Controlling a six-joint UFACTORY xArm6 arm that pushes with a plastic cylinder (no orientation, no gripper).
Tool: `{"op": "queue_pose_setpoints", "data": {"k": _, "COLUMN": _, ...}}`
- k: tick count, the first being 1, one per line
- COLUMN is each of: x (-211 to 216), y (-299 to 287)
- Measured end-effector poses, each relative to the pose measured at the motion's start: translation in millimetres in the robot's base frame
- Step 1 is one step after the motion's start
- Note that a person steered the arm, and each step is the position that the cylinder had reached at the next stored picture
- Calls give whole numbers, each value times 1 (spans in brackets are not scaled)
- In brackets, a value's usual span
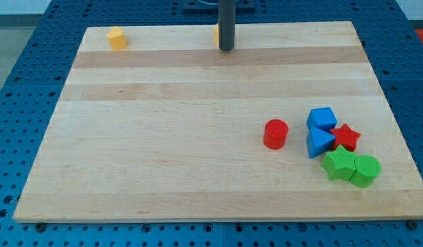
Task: Move your arm towards the green circle
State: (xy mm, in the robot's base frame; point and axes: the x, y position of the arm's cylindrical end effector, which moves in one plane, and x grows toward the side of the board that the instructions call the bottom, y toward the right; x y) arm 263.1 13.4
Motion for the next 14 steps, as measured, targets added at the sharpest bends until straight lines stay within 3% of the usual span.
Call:
{"op": "queue_pose_setpoints", "data": {"k": 1, "x": 5, "y": 0}}
{"op": "queue_pose_setpoints", "data": {"k": 4, "x": 117, "y": -3}}
{"op": "queue_pose_setpoints", "data": {"k": 5, "x": 123, "y": 21}}
{"op": "queue_pose_setpoints", "data": {"k": 8, "x": 132, "y": 191}}
{"op": "queue_pose_setpoints", "data": {"k": 10, "x": 179, "y": 293}}
{"op": "queue_pose_setpoints", "data": {"k": 14, "x": 300, "y": 304}}
